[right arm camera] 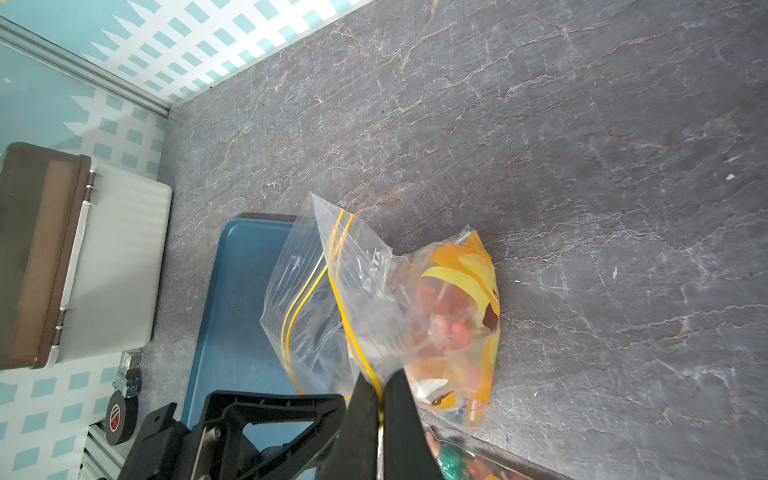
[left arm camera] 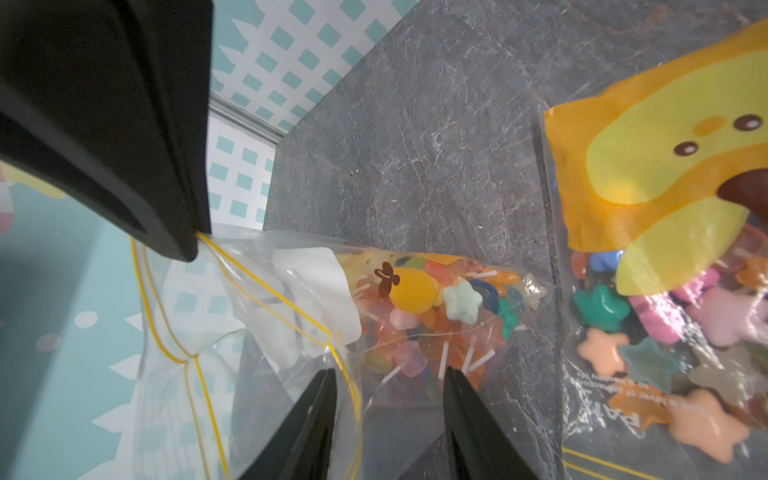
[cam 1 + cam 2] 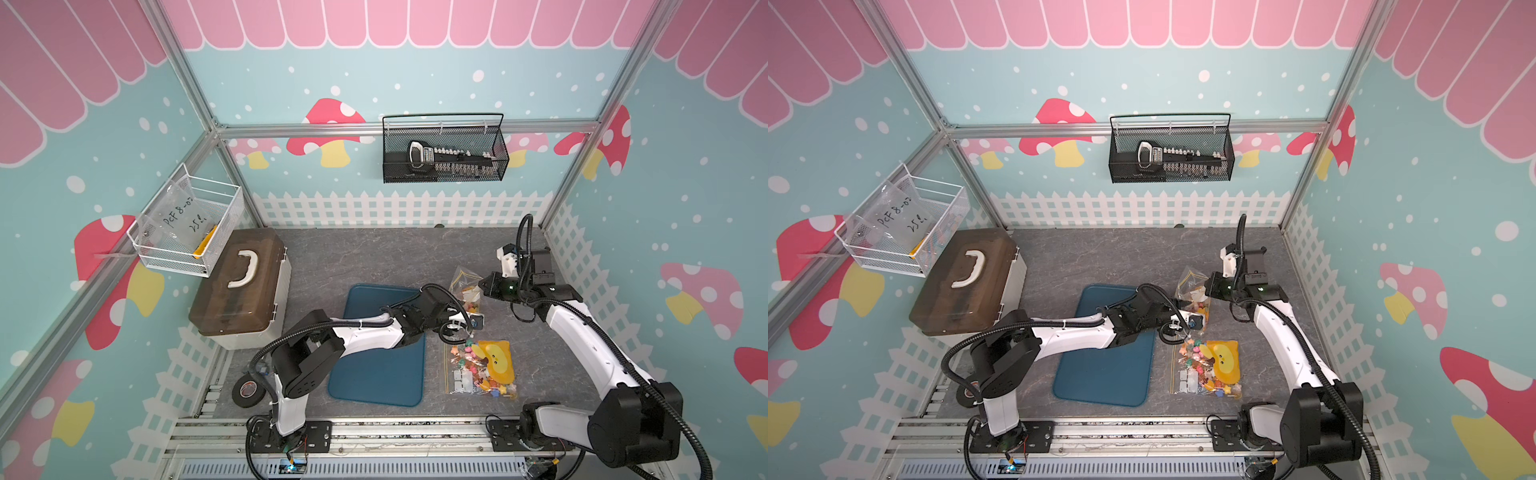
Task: Pour candies out of the ziploc bag
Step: Pick up the ziploc bag from the center of the board.
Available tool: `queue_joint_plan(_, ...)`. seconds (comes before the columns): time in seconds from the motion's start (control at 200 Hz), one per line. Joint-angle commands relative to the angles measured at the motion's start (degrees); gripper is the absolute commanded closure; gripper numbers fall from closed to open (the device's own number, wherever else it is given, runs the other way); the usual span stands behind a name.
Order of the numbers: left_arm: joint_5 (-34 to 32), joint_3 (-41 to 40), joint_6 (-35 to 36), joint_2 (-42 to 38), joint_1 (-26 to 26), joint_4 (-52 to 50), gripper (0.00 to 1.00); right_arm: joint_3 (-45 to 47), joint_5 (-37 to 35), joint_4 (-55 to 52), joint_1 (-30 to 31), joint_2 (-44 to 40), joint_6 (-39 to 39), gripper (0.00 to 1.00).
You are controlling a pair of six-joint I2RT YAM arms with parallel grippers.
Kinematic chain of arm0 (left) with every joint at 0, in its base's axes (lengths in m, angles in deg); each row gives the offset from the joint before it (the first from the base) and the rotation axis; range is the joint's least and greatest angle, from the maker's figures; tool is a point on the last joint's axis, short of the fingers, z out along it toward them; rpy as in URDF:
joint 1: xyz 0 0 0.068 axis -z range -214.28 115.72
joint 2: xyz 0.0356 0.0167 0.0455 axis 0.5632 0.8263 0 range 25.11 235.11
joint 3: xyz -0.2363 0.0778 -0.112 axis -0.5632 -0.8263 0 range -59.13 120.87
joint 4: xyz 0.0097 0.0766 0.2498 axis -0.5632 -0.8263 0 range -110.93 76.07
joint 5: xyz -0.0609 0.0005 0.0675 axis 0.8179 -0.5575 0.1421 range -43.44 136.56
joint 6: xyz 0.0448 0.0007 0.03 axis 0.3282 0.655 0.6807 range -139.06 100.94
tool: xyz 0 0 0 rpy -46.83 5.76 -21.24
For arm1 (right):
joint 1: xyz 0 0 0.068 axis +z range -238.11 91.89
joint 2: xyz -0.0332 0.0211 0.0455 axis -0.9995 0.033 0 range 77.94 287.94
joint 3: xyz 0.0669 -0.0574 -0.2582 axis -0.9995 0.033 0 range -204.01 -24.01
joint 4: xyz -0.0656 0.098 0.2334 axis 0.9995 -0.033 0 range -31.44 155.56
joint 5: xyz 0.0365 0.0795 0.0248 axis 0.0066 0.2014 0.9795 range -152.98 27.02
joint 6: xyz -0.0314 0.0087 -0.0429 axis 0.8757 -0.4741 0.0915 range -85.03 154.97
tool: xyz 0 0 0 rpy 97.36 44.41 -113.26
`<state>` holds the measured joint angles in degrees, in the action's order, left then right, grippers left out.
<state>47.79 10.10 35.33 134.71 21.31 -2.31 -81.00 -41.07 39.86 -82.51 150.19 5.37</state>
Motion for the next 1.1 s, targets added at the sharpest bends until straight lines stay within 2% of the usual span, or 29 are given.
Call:
queue_joint_plan(0.0,-4.45,1.88,1.93,1.90,0.60,3.15,0.55,0.47,1.24,2.05,-0.24,-1.36,-0.61,0.94)
queue_joint_plan(0.14,-8.09,2.14,2.96,3.13,1.22,6.32,0.60,0.92,1.29,2.27,-0.27,-1.72,-0.63,0.94)
queue_joint_plan(0.37,-10.39,2.14,3.40,3.87,1.80,9.12,0.77,1.16,1.73,2.49,-0.29,-2.20,-0.85,0.94)
queue_joint_plan(0.55,-10.81,2.14,2.01,3.06,2.15,8.98,1.00,0.93,1.44,2.58,-0.25,-2.38,-0.96,0.93)
queue_joint_plan(0.826,-8.42,3.67,-3.19,-0.70,2.24,3.78,1.00,-0.53,-1.55,2.74,-0.34,-1.32,-1.42,0.85)
queue_joint_plan(1.096,1.62,5.57,-12.87,-5.12,0.56,-5.63,1.00,-2.02,-3.67,4.02,-0.65,-0.51,-2.20,0.80)
